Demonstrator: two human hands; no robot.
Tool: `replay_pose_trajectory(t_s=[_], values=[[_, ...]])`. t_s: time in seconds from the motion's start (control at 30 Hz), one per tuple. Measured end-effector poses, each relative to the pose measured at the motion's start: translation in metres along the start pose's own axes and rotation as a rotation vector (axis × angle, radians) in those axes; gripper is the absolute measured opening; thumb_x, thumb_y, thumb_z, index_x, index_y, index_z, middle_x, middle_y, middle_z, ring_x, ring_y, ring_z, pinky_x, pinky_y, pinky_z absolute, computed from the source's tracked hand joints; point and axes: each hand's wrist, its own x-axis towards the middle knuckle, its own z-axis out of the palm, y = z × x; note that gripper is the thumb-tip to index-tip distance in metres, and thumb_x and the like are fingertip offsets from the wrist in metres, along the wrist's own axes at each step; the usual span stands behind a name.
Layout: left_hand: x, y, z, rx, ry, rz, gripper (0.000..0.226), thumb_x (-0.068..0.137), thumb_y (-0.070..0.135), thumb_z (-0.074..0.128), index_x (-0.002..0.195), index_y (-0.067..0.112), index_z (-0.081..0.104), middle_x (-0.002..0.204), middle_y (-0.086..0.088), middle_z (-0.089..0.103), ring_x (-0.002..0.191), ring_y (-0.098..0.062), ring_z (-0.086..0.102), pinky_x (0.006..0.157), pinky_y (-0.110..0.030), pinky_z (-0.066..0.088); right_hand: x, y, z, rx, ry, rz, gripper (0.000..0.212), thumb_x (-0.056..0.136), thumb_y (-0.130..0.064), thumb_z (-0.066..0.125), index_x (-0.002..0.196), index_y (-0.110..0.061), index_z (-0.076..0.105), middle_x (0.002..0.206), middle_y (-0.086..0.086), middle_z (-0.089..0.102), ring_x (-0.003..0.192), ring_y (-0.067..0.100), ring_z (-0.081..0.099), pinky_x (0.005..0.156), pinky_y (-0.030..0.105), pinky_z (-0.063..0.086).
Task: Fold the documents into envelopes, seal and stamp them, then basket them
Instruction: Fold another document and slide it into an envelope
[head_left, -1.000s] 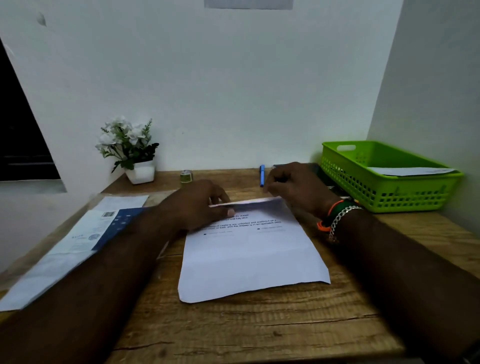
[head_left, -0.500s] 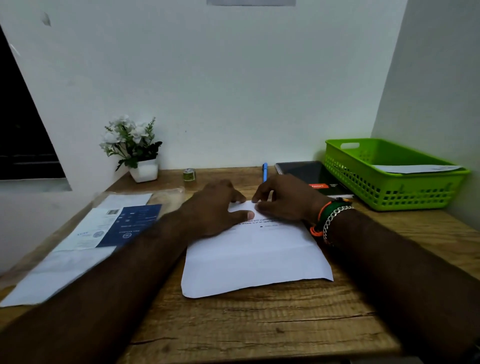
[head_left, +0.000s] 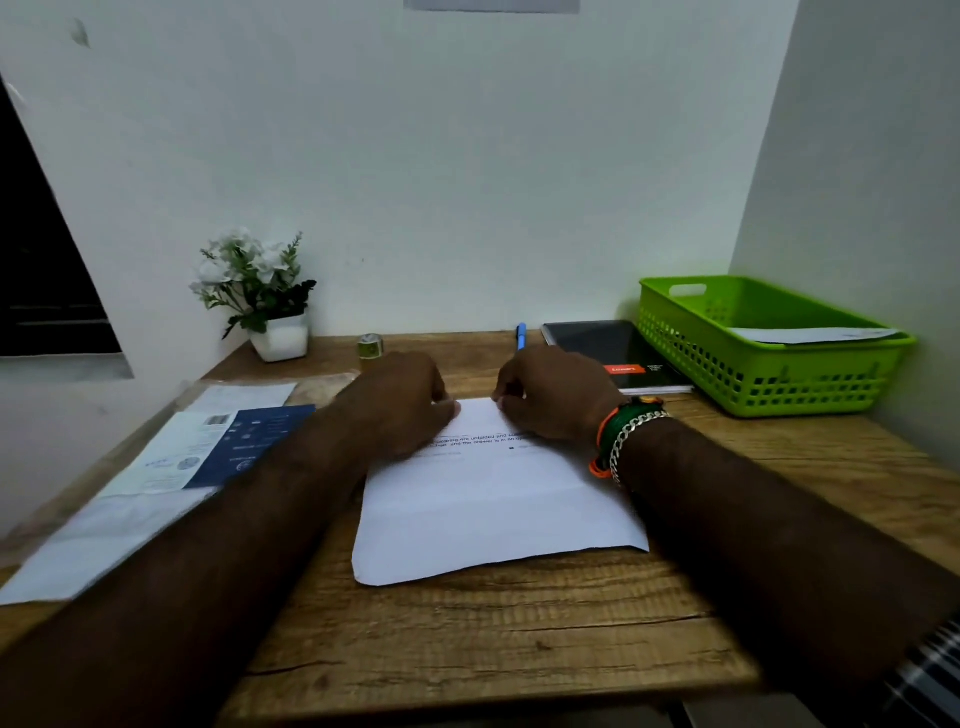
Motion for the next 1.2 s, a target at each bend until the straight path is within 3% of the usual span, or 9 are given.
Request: replay_pose_trajectory(t_s=[0.07, 0.13, 0.23, 0.43, 0.6, 0.83, 0.97, 1.07, 1.2], values=[[-0.002, -0.004, -0.011, 0.104, 0.004, -0.091, 0.038, 0.095, 0.036, 0.065, 0.065, 0.018, 0.05, 0.089, -0.008, 0.068, 0.089, -0.026, 0.064, 0.072, -0.029, 0.042, 0.0, 0.0, 0.0, -0.004, -0.002, 0.012, 0.021, 0.088, -0.037, 0.056, 0.098, -0.033, 0.074, 0.105, -0.01, 0.075, 0.103, 0.022, 0.069, 0.088, 0.038, 0.056], [-0.005, -0.003, -0.015, 0.208, 0.034, -0.122, 0.029, 0.095, 0.04, 0.064, 0.086, 0.013, 0.06, 0.115, -0.014, 0.067, 0.108, -0.03, 0.063, 0.082, -0.034, 0.047, 0.001, 0.0, 0.0, 0.004, -0.008, 0.019, 0.02, 0.089, -0.036, 0.057, 0.098, -0.032, 0.074, 0.105, -0.01, 0.074, 0.103, 0.021, 0.069, 0.088, 0.037, 0.055], [-0.006, 0.007, -0.003, 0.157, 0.074, -0.056, 0.039, 0.093, 0.051, 0.065, 0.11, 0.016, 0.067, 0.123, -0.008, 0.064, 0.116, -0.027, 0.059, 0.097, -0.037, 0.05, 0.002, -0.002, 0.001, -0.005, -0.008, 0.021, 0.017, 0.087, -0.035, 0.058, 0.095, -0.033, 0.073, 0.105, -0.008, 0.074, 0.104, 0.022, 0.069, 0.086, 0.035, 0.054], [0.002, 0.013, 0.008, 0.103, 0.034, -0.006, 0.041, 0.089, 0.058, 0.067, 0.101, 0.019, 0.068, 0.108, -0.002, 0.065, 0.105, -0.023, 0.06, 0.089, -0.037, 0.051, 0.0, -0.004, -0.004, -0.091, 0.033, 0.053, 0.022, 0.087, -0.035, 0.057, 0.097, -0.029, 0.076, 0.104, -0.004, 0.074, 0.105, 0.026, 0.067, 0.09, 0.039, 0.049], [0.001, 0.01, 0.006, 0.058, 0.012, -0.032, 0.045, 0.087, 0.059, 0.069, 0.066, 0.024, 0.05, 0.072, 0.005, 0.05, 0.08, -0.021, 0.058, 0.069, -0.032, 0.043, 0.0, 0.008, -0.014, -0.189, 0.002, 0.169, 0.028, 0.079, -0.035, 0.056, 0.096, -0.017, 0.069, 0.106, 0.001, 0.07, 0.11, 0.029, 0.062, 0.089, 0.04, 0.038], [0.002, 0.009, 0.002, -0.033, -0.008, -0.072, 0.042, 0.086, 0.054, 0.074, 0.066, 0.022, 0.057, 0.068, 0.004, 0.053, 0.067, -0.014, 0.054, 0.065, -0.03, 0.042, -0.002, 0.025, -0.024, -0.27, 0.094, 0.246, 0.049, 0.059, -0.045, 0.047, 0.1, -0.024, 0.064, 0.101, -0.001, 0.07, 0.103, 0.029, 0.065, 0.089, 0.038, 0.046], [0.002, 0.007, 0.002, -0.045, 0.009, -0.063, 0.037, 0.084, 0.056, 0.076, 0.073, 0.024, 0.06, 0.076, 0.005, 0.057, 0.073, -0.013, 0.056, 0.063, -0.029, 0.04, 0.0, 0.031, -0.015, -0.038, 0.087, 0.199, 0.016, 0.077, -0.037, 0.061, 0.078, -0.021, 0.065, 0.088, 0.0, 0.068, 0.097, 0.028, 0.066, 0.081, 0.034, 0.05], [0.001, 0.005, 0.003, -0.033, 0.019, -0.038, 0.036, 0.083, 0.058, 0.075, 0.077, 0.027, 0.058, 0.083, 0.006, 0.058, 0.081, -0.014, 0.057, 0.061, -0.029, 0.038, 0.002, 0.032, -0.009, 0.132, -0.074, 0.127, 0.019, 0.084, -0.042, 0.071, 0.08, -0.024, 0.07, 0.091, -0.006, 0.07, 0.093, 0.016, 0.066, 0.085, 0.034, 0.053], [0.0, 0.005, 0.005, -0.035, 0.044, -0.002, 0.037, 0.085, 0.056, 0.073, 0.086, 0.023, 0.059, 0.09, 0.005, 0.057, 0.086, -0.016, 0.056, 0.064, -0.031, 0.038, 0.004, 0.032, -0.008, 0.109, -0.076, 0.08, 0.021, 0.085, -0.047, 0.075, 0.086, -0.027, 0.072, 0.088, -0.01, 0.066, 0.088, 0.011, 0.061, 0.083, 0.03, 0.051]])
